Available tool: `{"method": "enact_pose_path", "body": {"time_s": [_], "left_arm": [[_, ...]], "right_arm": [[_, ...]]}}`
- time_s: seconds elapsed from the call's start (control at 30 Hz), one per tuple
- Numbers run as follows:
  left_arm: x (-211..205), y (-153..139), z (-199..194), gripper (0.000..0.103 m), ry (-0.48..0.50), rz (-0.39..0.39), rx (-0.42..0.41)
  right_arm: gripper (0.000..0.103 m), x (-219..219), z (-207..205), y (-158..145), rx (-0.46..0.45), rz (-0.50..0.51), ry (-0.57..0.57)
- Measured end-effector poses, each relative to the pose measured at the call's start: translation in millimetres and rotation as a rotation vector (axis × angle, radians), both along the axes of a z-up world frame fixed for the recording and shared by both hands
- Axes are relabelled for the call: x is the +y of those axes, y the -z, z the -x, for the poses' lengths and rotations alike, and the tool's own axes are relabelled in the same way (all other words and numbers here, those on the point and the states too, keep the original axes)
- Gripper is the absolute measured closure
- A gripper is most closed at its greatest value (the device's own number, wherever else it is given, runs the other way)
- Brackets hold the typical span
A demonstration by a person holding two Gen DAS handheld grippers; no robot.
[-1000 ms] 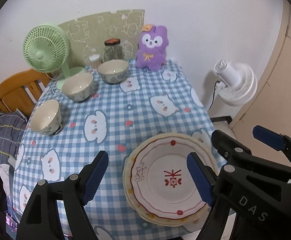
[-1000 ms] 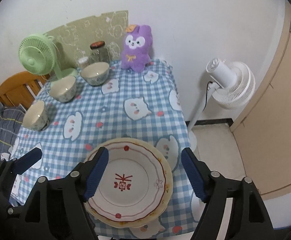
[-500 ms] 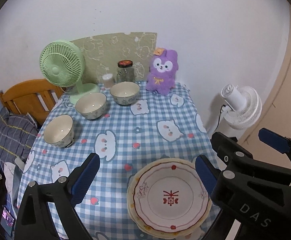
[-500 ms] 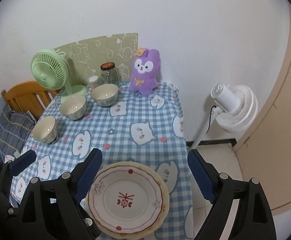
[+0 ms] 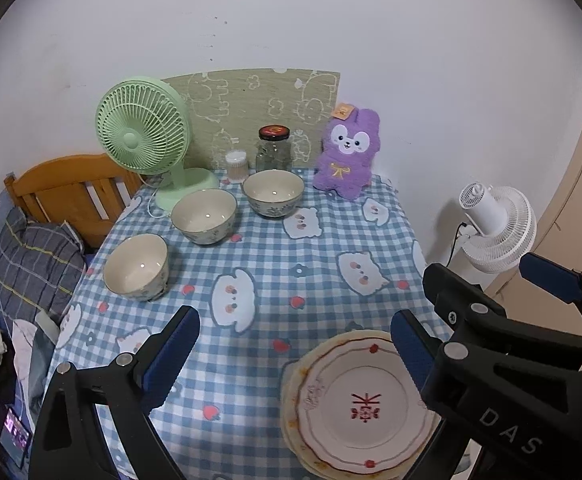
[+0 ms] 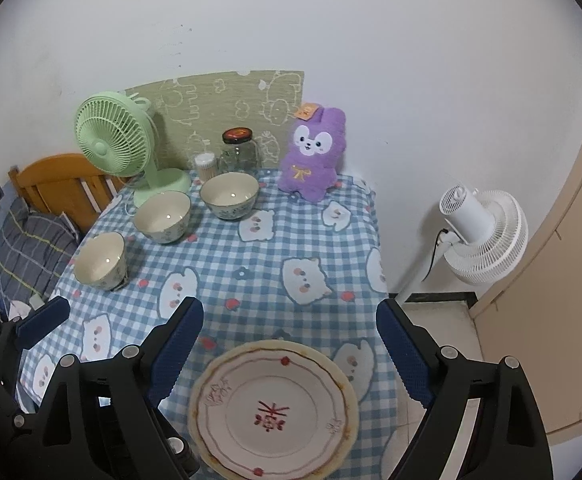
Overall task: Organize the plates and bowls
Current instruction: 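Withdraw both tools from the plate stack and move toward the bowls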
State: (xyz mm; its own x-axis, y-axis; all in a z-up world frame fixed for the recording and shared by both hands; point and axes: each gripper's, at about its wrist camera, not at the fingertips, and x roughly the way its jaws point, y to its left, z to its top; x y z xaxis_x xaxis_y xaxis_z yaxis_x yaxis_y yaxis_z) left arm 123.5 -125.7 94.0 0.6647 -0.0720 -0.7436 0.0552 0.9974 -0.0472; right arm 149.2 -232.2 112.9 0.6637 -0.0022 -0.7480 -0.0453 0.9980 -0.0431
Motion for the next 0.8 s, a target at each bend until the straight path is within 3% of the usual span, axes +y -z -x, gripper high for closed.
{"method": "enact_pose_path", "body": {"time_s": [0.8], "left_arm": [[115, 5, -45, 0.006, 0.135, -0.044, 0.002]], "right_arm": [[0.013, 121, -27, 9, -0.028, -0.071, 0.136]]}}
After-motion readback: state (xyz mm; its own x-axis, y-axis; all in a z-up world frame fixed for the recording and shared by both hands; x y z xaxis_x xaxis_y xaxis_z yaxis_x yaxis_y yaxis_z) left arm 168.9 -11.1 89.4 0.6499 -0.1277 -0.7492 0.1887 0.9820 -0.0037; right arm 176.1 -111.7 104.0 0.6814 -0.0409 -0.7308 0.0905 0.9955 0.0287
